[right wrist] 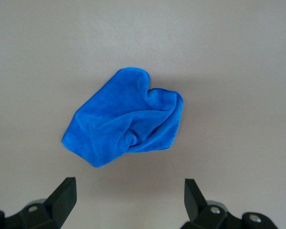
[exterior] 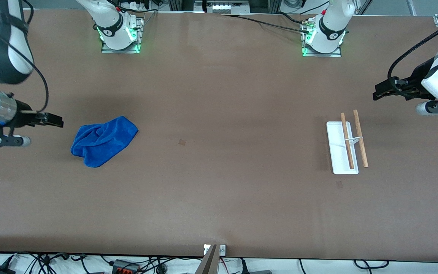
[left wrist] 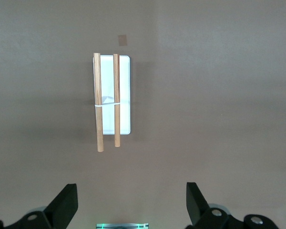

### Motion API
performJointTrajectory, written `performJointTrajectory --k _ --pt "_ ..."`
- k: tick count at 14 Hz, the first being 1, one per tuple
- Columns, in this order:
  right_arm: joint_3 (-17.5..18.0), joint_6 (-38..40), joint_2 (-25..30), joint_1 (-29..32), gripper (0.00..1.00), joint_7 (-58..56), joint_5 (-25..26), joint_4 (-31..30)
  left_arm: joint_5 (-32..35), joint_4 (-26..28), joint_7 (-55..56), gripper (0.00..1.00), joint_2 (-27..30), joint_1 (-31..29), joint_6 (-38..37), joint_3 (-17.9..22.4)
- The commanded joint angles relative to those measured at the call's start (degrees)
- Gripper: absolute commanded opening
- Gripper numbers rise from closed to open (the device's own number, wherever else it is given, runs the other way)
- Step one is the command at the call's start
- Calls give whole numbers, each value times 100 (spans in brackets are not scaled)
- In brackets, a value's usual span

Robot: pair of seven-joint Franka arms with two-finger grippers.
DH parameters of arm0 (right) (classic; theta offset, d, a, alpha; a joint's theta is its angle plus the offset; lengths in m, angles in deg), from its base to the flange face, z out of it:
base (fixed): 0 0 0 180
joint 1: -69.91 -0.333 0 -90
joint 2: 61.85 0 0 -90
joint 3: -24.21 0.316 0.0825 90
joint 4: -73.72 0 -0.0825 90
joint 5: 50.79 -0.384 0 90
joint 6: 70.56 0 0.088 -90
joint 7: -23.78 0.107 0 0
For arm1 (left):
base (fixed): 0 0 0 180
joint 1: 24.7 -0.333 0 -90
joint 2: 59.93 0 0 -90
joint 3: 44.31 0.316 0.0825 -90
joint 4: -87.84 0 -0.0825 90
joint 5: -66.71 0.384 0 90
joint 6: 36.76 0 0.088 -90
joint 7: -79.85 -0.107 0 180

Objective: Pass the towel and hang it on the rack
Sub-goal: 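Move the right gripper down to the blue towel, then close the right gripper on the blue towel's edge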

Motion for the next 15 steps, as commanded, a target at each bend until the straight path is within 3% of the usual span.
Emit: performJointTrajectory --k 1,9,12,15 --pt "-3 -192 -484 59 100 58 58 67 -31 16 -119 100 -7 -27 -29 -6" --pt "-20 -834 -1829 278 100 524 -3 40 -40 16 -111 100 -8 -45 -64 -6" --pt "-20 -1711 -2207 349 100 409 32 49 -23 16 -102 100 -8 -27 -64 3" --pt "-20 -1889 -2331 366 100 427 6 49 -23 25 -111 100 -8 -27 -90 3"
